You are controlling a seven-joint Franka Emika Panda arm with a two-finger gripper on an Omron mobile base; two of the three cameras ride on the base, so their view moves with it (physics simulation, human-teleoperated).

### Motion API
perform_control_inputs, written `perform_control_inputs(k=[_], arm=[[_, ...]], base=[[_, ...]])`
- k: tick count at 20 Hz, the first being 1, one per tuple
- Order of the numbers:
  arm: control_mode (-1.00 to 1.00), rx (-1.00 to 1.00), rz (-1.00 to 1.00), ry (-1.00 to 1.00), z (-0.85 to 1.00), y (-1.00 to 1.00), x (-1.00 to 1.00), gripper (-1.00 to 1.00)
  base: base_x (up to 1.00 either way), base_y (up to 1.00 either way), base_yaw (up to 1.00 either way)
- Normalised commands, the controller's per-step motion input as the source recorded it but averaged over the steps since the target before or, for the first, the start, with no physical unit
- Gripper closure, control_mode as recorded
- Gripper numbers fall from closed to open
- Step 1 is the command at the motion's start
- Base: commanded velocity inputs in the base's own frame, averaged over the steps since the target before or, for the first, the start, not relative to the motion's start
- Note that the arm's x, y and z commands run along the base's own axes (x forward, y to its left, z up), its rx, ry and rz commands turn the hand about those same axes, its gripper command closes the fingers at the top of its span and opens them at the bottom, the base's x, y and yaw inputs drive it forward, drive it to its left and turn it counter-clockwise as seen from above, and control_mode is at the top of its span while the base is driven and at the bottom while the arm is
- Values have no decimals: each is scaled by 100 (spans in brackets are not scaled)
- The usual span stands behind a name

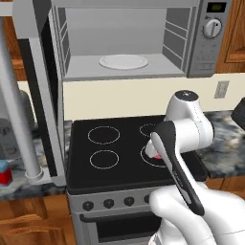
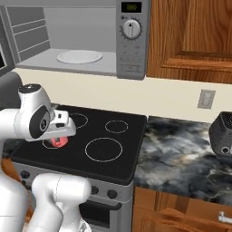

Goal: Place the microwavable item in the microwave. Then, close the microwave door and press the start button.

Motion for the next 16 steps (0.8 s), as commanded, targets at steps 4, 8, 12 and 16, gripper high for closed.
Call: perform_control_inputs(k=[4,8,12,16], arm=[[100,0,0,0,0,0,0,100],[100,0,0,0,0,0,0,100],[100,0,0,0,0,0,0,100],[100,0,0,0,0,0,0,100]], base=[[42,2,-12],[29,0,-6],[44,13,-5],[42,14,-4]])
